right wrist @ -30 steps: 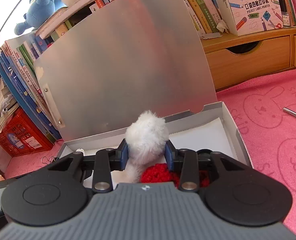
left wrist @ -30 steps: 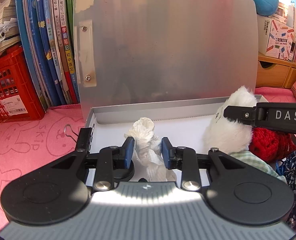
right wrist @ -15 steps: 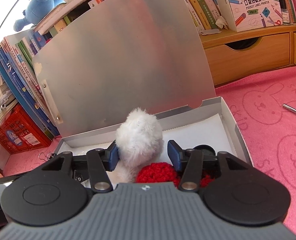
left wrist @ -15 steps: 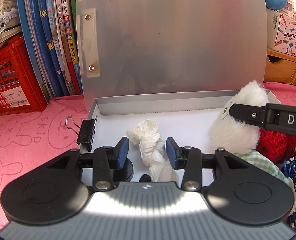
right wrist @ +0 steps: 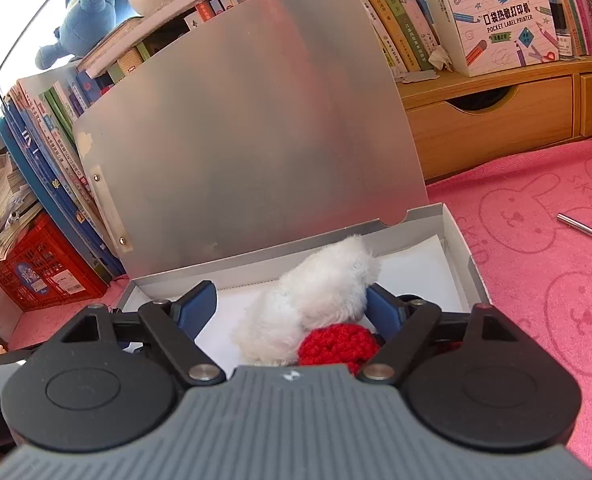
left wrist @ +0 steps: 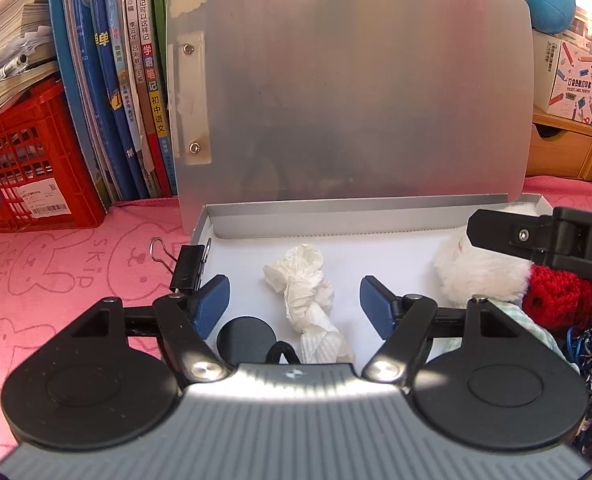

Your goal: Organize objects

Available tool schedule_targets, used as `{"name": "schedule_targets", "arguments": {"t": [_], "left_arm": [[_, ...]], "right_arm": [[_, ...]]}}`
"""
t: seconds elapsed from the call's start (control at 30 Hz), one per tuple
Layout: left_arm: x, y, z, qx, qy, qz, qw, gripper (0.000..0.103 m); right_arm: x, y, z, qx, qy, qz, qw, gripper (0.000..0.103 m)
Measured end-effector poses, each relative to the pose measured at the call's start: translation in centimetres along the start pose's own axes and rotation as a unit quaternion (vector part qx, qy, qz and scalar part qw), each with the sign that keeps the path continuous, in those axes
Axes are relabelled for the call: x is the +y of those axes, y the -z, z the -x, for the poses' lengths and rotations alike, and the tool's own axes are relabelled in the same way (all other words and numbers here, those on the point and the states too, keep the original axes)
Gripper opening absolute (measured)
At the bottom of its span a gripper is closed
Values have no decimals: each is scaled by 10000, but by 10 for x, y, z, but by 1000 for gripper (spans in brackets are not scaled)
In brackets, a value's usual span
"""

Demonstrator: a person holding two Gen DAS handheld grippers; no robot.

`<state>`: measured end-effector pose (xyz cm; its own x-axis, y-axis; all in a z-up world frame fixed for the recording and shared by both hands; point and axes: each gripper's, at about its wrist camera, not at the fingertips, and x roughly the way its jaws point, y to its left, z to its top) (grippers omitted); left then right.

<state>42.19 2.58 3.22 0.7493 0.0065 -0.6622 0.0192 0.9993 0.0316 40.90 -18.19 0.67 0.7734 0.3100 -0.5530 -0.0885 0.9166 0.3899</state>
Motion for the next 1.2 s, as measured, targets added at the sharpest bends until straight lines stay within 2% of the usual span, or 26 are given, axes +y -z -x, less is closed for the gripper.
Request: {"name": "schedule_targets", "arguments": {"t": [0.13, 0.63, 0.7, 0.8, 1.2], "left_arm": [[-1, 1, 10, -94, -25, -24, 9999, 80], [2, -2, 59, -271, -39, 26, 9996, 81], [2, -2, 67, -330, -47, 34, 9994, 87], [1, -2, 79, -429, -60, 41, 9991, 89], [1, 18, 129, -562, 35, 73, 9984, 91]], "right_arm": [[-2, -2, 10, -46, 3, -25, 10000, 92], [12, -6, 62, -406, 147, 401, 9983, 99], [14, -7, 69, -465, 160, 447, 9978, 101], [18, -7, 79, -511, 226, 559, 9969, 103], [31, 7, 127, -760, 319, 984, 9917, 103]]}}
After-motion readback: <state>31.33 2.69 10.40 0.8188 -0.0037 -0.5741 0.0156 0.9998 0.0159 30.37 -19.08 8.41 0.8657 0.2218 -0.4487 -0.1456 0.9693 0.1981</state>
